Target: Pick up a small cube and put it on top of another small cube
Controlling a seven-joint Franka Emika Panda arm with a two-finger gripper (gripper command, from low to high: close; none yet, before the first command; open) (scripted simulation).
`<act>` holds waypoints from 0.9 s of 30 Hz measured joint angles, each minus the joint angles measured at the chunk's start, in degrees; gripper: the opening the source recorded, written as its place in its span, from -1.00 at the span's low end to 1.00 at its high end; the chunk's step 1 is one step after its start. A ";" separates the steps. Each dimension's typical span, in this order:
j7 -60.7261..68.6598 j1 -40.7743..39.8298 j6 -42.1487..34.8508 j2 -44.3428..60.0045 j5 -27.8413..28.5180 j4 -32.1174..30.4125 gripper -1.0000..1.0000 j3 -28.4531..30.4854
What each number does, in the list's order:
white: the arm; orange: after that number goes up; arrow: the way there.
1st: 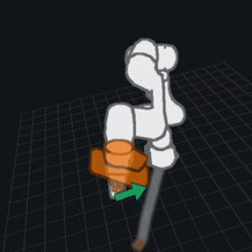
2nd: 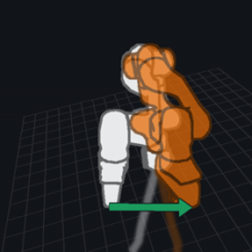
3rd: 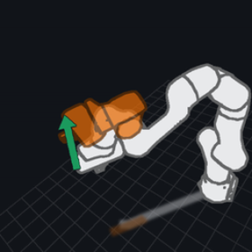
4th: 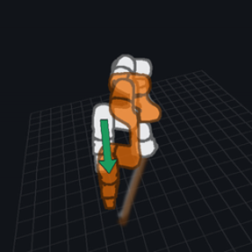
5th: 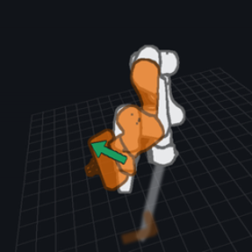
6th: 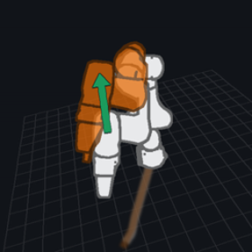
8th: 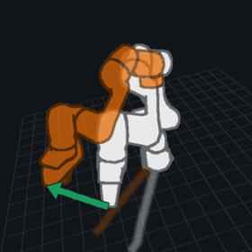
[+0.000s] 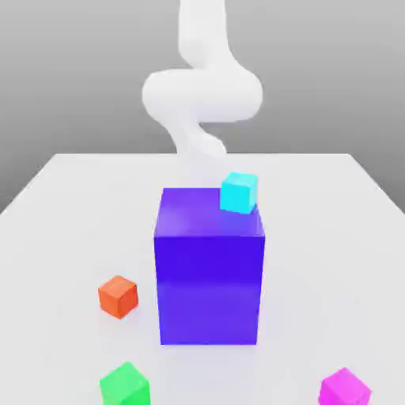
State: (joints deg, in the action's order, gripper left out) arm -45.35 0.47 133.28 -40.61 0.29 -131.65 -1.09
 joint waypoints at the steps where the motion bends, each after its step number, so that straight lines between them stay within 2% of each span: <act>1: 0.17 0.26 0.66 2.25 0.19 0.05 0.00 -0.44; 17: 1.65 4.63 10.29 35.66 4.38 0.89 0.00 -7.05; 27: 2.33 8.94 16.23 56.47 7.37 1.42 0.00 -9.15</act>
State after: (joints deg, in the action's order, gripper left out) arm -43.02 9.41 149.51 15.87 7.66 -130.23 -10.24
